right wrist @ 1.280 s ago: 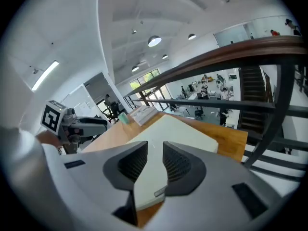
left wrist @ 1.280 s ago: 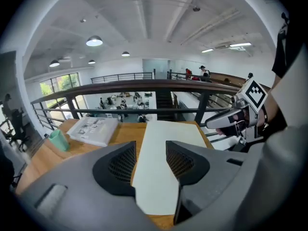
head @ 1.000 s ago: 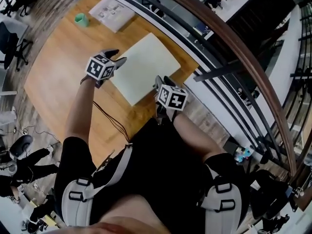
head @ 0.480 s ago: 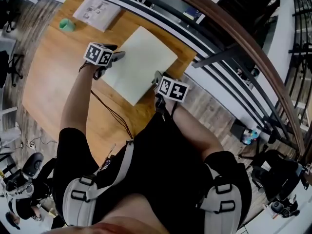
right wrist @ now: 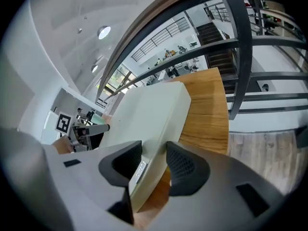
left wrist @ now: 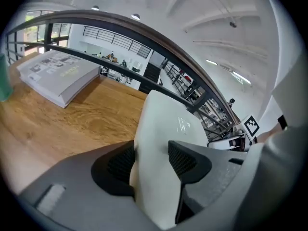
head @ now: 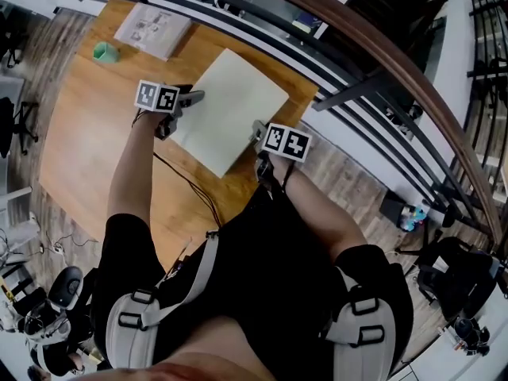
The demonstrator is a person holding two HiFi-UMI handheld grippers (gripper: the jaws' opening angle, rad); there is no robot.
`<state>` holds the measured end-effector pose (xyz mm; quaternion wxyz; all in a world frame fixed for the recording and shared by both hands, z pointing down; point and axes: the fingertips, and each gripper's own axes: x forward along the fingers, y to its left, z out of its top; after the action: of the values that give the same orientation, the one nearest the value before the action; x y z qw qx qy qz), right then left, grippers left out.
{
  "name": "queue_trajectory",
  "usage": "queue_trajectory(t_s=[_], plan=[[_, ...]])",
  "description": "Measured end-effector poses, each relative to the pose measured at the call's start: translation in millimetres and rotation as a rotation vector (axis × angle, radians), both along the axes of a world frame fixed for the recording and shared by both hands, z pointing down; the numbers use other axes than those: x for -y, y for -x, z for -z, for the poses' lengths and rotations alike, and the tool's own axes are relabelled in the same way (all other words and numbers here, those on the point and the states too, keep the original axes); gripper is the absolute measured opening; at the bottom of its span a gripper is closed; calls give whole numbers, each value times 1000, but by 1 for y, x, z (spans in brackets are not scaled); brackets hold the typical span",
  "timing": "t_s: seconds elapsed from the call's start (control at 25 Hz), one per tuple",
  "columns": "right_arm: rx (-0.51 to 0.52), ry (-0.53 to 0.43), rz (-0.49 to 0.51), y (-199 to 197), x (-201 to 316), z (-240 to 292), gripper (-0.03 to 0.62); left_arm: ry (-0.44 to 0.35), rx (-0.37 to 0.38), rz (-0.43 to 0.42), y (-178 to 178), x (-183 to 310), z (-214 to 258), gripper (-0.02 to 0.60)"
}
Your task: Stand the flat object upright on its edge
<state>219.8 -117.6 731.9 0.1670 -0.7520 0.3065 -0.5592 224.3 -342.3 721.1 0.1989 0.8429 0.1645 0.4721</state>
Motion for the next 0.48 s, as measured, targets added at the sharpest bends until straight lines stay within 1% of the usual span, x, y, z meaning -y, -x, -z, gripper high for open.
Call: queue_trajectory(t_s=[0.04, 0.12, 0.2, 0.28, 0.36, 0.4, 0.48], plan=[[3, -2, 10, -2, 0, -1, 155, 2, 0, 12, 0, 1, -1, 218], [-7, 8, 31, -4, 1, -3, 155, -3, 29, 30, 3, 1, -2, 216], [-28, 31, 39, -7, 1, -2, 155, -27, 75, 38, 8, -1, -2, 213], [-39, 49, 36, -12, -1, 0, 140, -49, 134, 34, 16, -5, -1, 209], [-46, 59, 50, -18, -2, 4, 136, -41, 193, 42, 28, -10, -2, 207], [-54, 63, 65, -20, -1, 8, 135, -28, 208, 55, 34, -11, -2, 207], [-83, 64, 105, -24, 2, 16, 135, -1, 203, 98, 45, -13, 3, 207]])
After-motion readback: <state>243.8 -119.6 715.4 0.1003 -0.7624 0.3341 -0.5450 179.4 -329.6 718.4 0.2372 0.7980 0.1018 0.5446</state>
